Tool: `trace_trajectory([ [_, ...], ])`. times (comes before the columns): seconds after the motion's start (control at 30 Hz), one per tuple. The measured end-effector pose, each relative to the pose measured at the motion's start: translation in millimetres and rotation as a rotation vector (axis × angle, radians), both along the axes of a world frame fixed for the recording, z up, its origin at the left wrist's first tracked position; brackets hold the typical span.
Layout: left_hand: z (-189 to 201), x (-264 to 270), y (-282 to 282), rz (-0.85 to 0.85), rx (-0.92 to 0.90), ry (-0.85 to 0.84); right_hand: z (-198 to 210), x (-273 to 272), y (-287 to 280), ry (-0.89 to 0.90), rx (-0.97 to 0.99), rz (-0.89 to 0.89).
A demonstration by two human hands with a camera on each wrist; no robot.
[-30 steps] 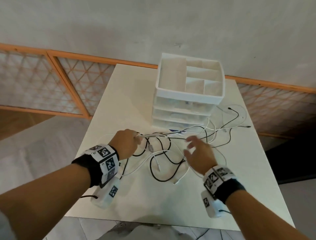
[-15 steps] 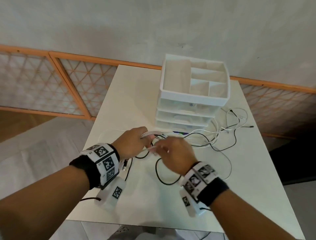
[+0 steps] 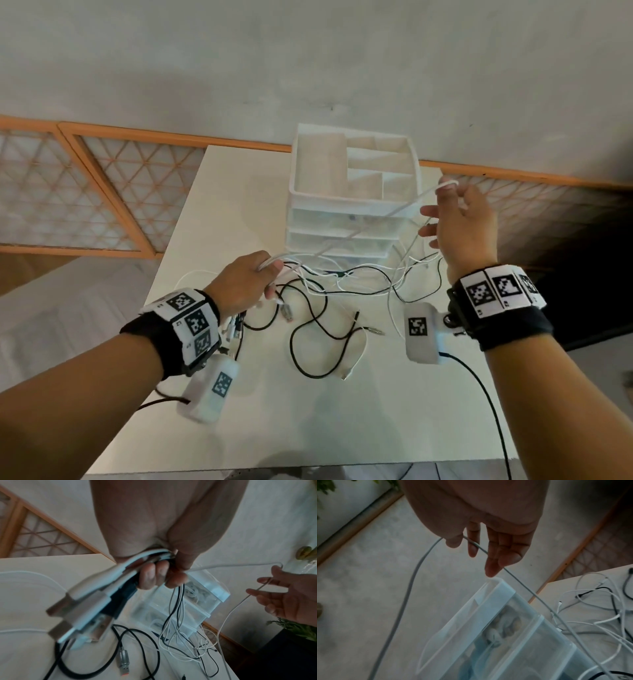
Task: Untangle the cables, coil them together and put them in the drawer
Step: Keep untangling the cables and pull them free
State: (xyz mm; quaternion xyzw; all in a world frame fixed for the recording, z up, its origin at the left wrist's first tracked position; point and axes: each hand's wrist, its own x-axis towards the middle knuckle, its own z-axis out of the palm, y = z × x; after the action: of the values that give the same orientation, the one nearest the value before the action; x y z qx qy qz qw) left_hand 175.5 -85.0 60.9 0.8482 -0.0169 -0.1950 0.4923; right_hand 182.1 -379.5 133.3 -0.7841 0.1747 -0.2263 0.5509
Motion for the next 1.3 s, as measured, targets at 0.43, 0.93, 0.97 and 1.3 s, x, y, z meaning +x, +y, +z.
trace_trajectory([
  [0.43,3,6,-10,0.004,-0.106,0.073,47,23,-36,-0.11,-0.254,0.215],
  [0.93,7,5,-4,0.093,0.058,-0.013,-26,37,-65,0.29,0.405,0.05],
  [0.97,6,5,0,0.075,0.105,-0.038,-31,36,-73,0.277,0.514,-0.047],
  [1.3,5,0,-9,-0.022,0.487,-0.096,-11,58,-70,0.07,0.227,-0.162],
])
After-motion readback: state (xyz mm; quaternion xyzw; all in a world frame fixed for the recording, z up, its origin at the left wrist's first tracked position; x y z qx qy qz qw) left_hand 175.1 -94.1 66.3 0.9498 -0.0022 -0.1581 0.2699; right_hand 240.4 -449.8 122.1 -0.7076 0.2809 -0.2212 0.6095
